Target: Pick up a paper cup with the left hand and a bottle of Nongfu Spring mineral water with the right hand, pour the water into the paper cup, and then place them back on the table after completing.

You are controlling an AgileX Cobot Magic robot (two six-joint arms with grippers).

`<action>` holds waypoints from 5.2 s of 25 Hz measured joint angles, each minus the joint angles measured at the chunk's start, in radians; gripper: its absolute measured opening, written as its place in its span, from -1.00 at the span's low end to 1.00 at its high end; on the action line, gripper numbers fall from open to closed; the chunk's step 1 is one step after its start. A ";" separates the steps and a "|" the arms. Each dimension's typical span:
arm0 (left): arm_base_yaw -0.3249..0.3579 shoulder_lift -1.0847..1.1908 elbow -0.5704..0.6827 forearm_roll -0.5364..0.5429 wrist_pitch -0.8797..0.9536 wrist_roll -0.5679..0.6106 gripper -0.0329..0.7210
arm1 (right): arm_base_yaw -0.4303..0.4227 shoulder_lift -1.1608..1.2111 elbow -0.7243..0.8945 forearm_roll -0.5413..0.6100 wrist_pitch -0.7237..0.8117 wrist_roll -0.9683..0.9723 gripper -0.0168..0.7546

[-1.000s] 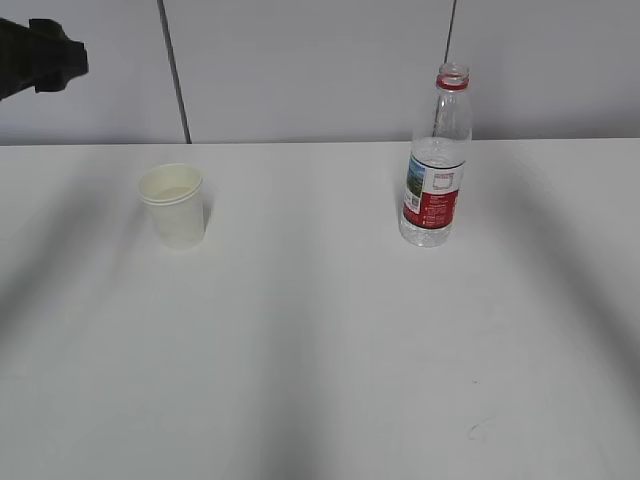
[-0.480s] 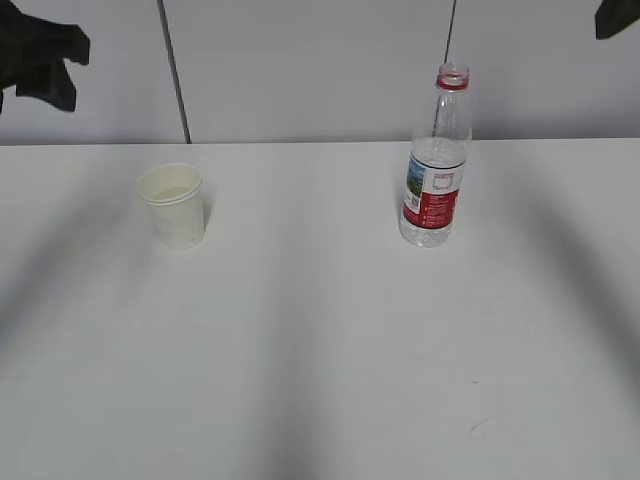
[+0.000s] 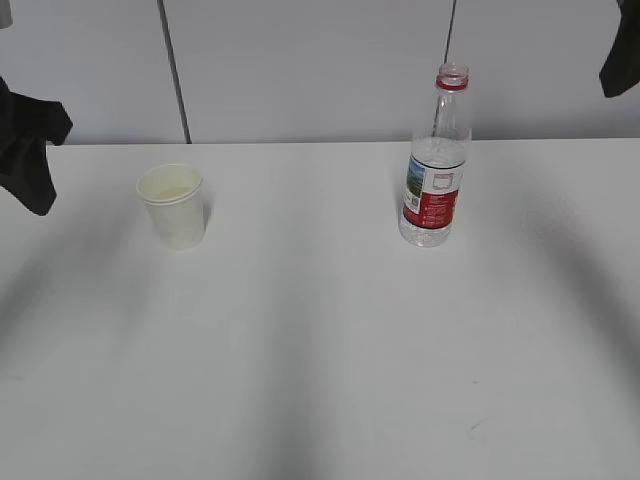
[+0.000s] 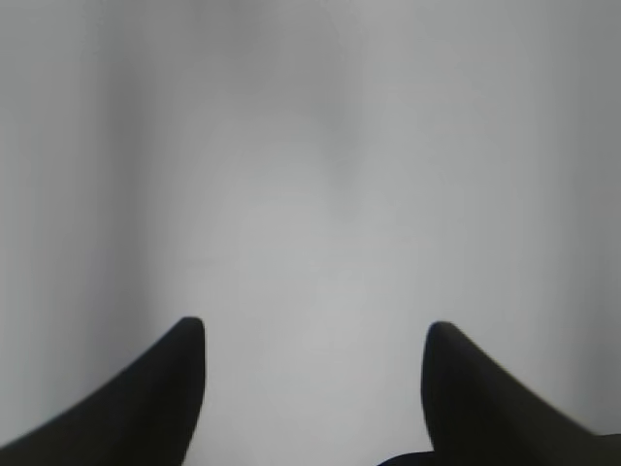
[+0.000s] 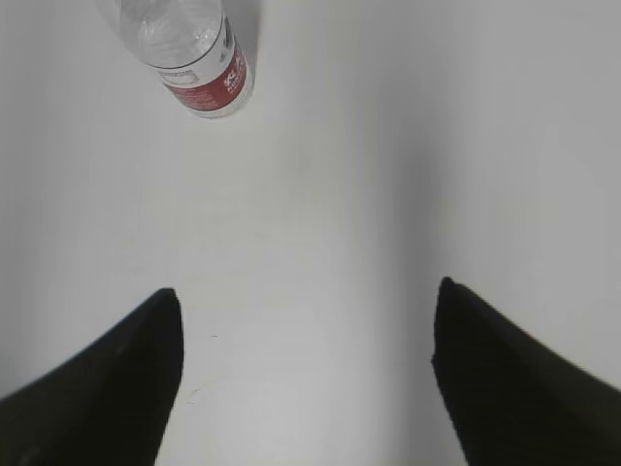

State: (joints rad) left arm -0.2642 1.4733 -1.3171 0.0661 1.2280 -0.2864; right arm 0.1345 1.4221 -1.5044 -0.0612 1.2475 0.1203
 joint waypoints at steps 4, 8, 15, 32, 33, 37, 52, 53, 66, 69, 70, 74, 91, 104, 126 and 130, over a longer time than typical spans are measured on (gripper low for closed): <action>0.000 0.000 0.000 0.000 0.003 0.000 0.20 | 0.000 0.000 0.000 -0.002 0.002 -0.017 0.58; 0.000 0.000 0.000 0.000 0.005 0.000 0.19 | 0.000 -0.002 0.006 -0.002 0.002 -0.026 0.58; 0.000 -0.012 0.000 0.000 0.006 0.000 0.18 | 0.000 -0.048 0.129 0.015 0.002 -0.030 0.58; 0.000 -0.060 0.000 -0.003 0.008 0.004 0.11 | 0.000 -0.163 0.199 0.038 0.002 -0.032 0.57; 0.000 -0.067 0.001 -0.004 0.008 0.004 0.11 | 0.000 -0.176 0.221 0.040 0.002 -0.032 0.57; 0.000 -0.129 0.005 -0.009 0.011 0.027 0.11 | 0.000 -0.277 0.328 0.042 0.002 -0.032 0.57; 0.000 -0.611 0.253 -0.045 0.030 0.056 0.10 | 0.000 -0.815 0.601 0.042 0.011 -0.093 0.57; 0.000 -0.649 0.281 -0.045 0.030 0.056 0.10 | 0.000 -0.843 0.606 0.042 0.011 -0.115 0.57; -0.001 -1.160 0.533 -0.025 0.042 0.090 0.10 | 0.000 -1.126 0.768 0.037 0.019 -0.174 0.57; -0.001 -1.267 0.572 -0.025 0.047 0.093 0.10 | 0.000 -1.205 0.798 0.037 0.020 -0.176 0.57; -0.001 -1.305 0.583 -0.025 0.049 0.094 0.10 | 0.000 -1.235 0.811 0.037 0.014 -0.179 0.57; -0.001 -1.441 0.628 -0.025 0.056 0.096 0.10 | 0.000 -1.347 0.873 0.037 -0.026 -0.186 0.57; -0.001 -1.477 0.788 -0.026 -0.116 0.169 0.10 | 0.000 -1.439 1.005 0.047 -0.090 -0.190 0.57; 0.030 -1.477 0.789 -0.026 -0.121 0.172 0.10 | 0.000 -1.439 1.005 -0.017 -0.096 -0.190 0.57; 0.157 -1.477 0.789 -0.034 -0.122 0.174 0.10 | -0.065 -1.439 1.005 -0.031 -0.098 -0.190 0.57; 0.157 -1.477 0.789 -0.034 -0.122 0.174 0.10 | -0.065 -1.439 1.005 -0.031 -0.098 -0.190 0.57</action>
State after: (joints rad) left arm -0.1076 -0.0033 -0.5282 0.0323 1.1062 -0.1128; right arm 0.0699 -0.0171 -0.4990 -0.0918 1.1496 -0.0698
